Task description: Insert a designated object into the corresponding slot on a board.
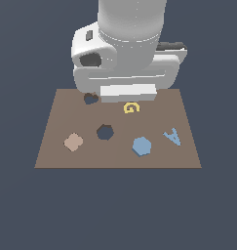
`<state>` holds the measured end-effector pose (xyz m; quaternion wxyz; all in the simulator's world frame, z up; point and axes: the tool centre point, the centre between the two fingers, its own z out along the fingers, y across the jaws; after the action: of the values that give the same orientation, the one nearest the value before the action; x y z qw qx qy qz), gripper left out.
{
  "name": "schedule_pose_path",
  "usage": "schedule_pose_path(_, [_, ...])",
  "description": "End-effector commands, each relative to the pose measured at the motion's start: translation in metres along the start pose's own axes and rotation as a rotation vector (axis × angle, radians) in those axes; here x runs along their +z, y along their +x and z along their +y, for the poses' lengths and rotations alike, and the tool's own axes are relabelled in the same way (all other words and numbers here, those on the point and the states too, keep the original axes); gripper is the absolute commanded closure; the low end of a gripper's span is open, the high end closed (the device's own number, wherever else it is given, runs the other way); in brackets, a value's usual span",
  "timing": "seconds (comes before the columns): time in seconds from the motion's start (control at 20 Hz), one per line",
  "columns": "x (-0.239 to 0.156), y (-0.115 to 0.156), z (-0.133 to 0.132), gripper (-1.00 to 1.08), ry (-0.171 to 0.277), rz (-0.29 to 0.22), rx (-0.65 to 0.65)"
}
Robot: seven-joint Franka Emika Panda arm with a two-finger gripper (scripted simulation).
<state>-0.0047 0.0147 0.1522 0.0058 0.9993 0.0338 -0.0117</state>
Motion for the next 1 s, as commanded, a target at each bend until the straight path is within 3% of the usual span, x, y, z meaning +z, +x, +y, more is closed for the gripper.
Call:
schedule_pose_path(0.0, [0.0,0.0,0.0,-0.92,0.0,0.0,0.0])
schedule_pose_path(0.45, [0.013,0.011,-0.009,-0.92,0.002,0.003,0.044])
schedule_pose_path(0.95, [0.055,0.049,-0.033,-0.92,0.008,0.012,0.188])
